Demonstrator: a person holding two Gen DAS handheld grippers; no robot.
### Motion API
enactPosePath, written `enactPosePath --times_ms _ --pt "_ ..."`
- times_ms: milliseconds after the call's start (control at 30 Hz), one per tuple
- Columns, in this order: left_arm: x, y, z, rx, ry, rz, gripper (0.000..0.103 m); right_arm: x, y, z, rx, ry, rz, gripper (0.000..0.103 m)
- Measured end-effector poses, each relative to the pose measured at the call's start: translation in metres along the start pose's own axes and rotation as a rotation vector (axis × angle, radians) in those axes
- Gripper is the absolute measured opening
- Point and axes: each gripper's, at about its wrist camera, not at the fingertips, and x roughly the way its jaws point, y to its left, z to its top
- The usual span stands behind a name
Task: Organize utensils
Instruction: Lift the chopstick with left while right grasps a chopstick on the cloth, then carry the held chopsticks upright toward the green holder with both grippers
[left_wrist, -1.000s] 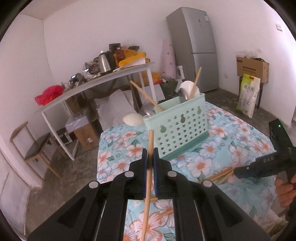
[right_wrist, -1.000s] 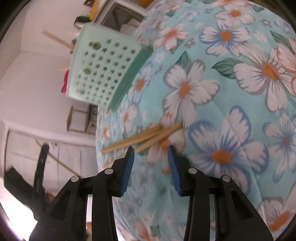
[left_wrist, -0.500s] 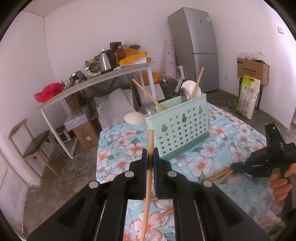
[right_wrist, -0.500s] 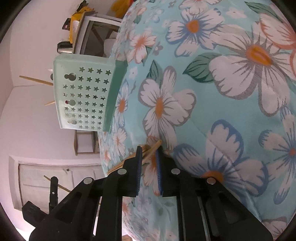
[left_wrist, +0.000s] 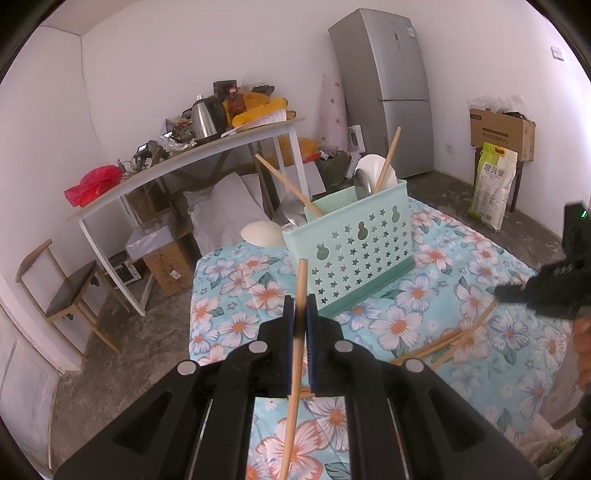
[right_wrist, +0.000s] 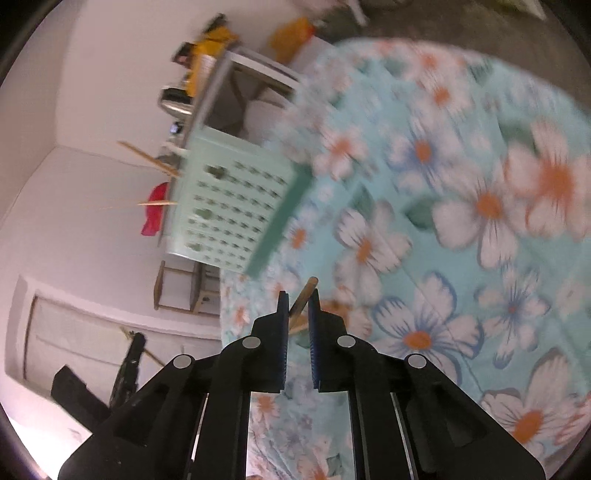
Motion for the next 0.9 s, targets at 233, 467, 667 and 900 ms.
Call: enactPosePath --times_ms 233,467,667,900 --pt "-0.01 0.008 0.009 -0.033 -0.009 -0.031 0.005 -0.027 0.035 0.006 -0.147 -0.071 0.047 0.004" --pt "-0.027 0.025 0.026 -0.079 -0.04 -0.056 0.005 -0.046 0.053 0.013 -0.216 -0.122 0.078 0.003" --pt "-0.039 0.04 0.042 -0.131 -0.077 -0.071 0.005 -0.064 0.056 0.02 -0.233 -0.172 0.094 0.003" --pt "-0.042 0.042 0.05 -0.142 -0.097 -0.068 0.005 -0.079 0.052 0.026 -0.224 -0.209 0.1 0.003"
